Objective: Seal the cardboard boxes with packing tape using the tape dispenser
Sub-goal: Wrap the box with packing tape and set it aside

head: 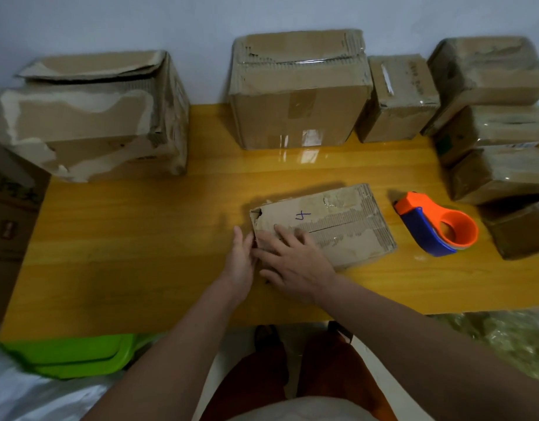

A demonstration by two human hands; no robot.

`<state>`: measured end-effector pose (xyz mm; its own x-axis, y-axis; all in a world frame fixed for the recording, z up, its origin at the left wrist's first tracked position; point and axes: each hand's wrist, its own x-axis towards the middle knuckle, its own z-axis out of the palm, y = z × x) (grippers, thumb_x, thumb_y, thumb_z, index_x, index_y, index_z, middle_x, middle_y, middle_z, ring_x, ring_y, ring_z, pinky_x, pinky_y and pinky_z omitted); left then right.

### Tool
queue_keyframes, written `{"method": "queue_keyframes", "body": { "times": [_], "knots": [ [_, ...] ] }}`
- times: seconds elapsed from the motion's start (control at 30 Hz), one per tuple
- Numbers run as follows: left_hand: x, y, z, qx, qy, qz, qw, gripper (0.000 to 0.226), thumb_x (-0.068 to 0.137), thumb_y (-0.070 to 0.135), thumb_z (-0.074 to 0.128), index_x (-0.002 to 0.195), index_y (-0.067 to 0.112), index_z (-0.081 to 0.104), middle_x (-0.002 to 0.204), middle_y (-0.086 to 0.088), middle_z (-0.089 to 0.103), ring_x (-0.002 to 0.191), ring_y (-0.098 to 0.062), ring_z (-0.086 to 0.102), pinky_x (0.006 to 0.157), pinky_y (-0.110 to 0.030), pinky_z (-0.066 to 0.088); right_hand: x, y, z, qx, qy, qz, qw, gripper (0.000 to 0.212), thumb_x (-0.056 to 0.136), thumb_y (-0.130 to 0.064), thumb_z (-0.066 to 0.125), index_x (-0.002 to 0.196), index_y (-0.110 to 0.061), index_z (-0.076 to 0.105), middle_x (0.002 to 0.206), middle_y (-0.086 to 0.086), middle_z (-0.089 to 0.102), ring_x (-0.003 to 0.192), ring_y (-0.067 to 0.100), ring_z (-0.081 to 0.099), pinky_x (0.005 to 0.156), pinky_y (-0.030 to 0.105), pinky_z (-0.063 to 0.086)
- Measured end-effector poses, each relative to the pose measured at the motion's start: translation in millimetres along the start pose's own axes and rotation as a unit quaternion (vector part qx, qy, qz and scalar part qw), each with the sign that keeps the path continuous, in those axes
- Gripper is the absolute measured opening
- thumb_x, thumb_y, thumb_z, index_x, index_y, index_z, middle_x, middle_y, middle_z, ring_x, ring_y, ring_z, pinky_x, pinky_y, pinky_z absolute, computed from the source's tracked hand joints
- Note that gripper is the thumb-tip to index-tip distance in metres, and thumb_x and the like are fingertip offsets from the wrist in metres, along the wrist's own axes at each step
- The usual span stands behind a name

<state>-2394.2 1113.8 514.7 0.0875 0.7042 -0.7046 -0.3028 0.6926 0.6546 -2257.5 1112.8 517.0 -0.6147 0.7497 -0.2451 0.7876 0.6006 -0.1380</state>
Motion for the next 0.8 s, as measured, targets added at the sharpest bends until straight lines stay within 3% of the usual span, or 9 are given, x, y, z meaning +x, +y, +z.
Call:
{"method": "queue_keyframes", "body": {
  "times": [0.1,0.2,0.27,0.37,0.43,0.5,0.57,0.67,0.8],
  "knots": [
    [4,-1,18,0.060,0.103,-0.005,0.993,0.067,0.098,0.061,0.017,0.139,0.019,0.049,0.140,-0.009,0.051,0.117,-0.023,0.053,0.095,-0.038,0.044,-8,8,-1,0.120,0.035,-0.007,0.992,0.045,0.102,-0.036,0.027,0.145,-0.025,0.034,0.157,-0.006,0.024,0.146,0.015,0.013,0.119,0.041,0.011],
    [12,-8,37,0.159,0.169,0.023,0.972,0.054,0.102,0.049,0.025,0.151,0.028,0.027,0.149,-0.008,0.038,0.132,-0.031,0.041,0.093,-0.036,0.039,-30,43,6,0.104,0.085,0.171,0.976,0.053,0.102,-0.038,0.020,0.150,-0.014,0.022,0.159,0.005,0.016,0.147,0.019,0.005,0.119,0.033,-0.003],
    [16,-15,45,0.175,0.166,0.041,0.970,0.049,0.104,0.044,0.022,0.150,0.029,0.026,0.147,-0.008,0.040,0.131,-0.030,0.041,0.089,-0.036,0.038,-44,73,10,0.053,0.059,0.302,0.950,0.065,0.099,-0.048,0.010,0.151,-0.009,0.004,0.159,0.012,-0.002,0.147,0.026,-0.007,0.119,0.037,-0.005],
    [18,-27,52,0.176,0.176,0.041,0.968,0.048,0.103,0.046,0.020,0.145,0.028,0.036,0.140,-0.005,0.048,0.126,-0.027,0.046,0.082,-0.032,0.038,-49,103,12,0.066,0.034,0.420,0.905,0.074,0.097,-0.054,0.011,0.150,-0.004,-0.004,0.158,0.017,-0.006,0.147,0.030,-0.006,0.119,0.040,0.000],
    [20,-32,55,0.178,0.200,0.048,0.962,0.047,0.103,0.045,0.021,0.143,0.028,0.039,0.137,-0.005,0.050,0.122,-0.024,0.048,0.079,-0.030,0.038,-46,121,6,0.167,0.089,0.501,0.844,0.072,0.099,-0.051,0.027,0.149,-0.002,0.012,0.154,0.022,0.020,0.142,0.036,0.021,0.114,0.043,0.021],
    [21,-34,57,0.174,0.228,0.067,0.956,0.047,0.104,0.043,0.021,0.141,0.025,0.043,0.135,-0.005,0.052,0.115,-0.021,0.050,0.079,-0.030,0.040,-47,138,2,0.270,0.150,0.499,0.809,0.048,0.099,-0.036,0.042,0.132,-0.001,0.043,0.128,0.024,0.055,0.118,0.040,0.051,0.090,0.041,0.042],
    [24,-34,58,0.175,0.252,0.072,0.949,0.047,0.104,0.042,0.021,0.143,0.024,0.042,0.137,-0.006,0.051,0.121,-0.025,0.049,0.088,-0.033,0.043,-52,149,-1,0.343,0.171,0.466,0.798,0.030,0.099,-0.025,0.045,0.114,-0.003,0.059,0.110,0.021,0.065,0.105,0.039,0.057,0.079,0.038,0.042],
    [25,-33,60,0.190,0.221,0.099,0.952,0.046,0.105,0.038,0.018,0.150,0.032,0.026,0.149,-0.003,0.038,0.134,-0.026,0.038,0.101,-0.035,0.037,-58,157,-5,0.446,0.146,0.437,0.768,0.032,0.101,-0.023,0.040,0.114,-0.003,0.062,0.113,0.019,0.064,0.103,0.029,0.057,0.078,0.031,0.038],
    [42,1,51,0.264,0.163,0.089,0.946,0.046,0.106,0.035,0.015,0.152,0.038,0.015,0.152,-0.005,0.032,0.130,-0.025,0.040,0.094,-0.033,0.039,-53,156,-9,0.476,0.091,0.462,0.743,0.040,0.103,-0.025,0.033,0.116,0.004,0.058,0.122,0.024,0.059,0.111,0.033,0.054,0.085,0.032,0.039]
  ]
}}
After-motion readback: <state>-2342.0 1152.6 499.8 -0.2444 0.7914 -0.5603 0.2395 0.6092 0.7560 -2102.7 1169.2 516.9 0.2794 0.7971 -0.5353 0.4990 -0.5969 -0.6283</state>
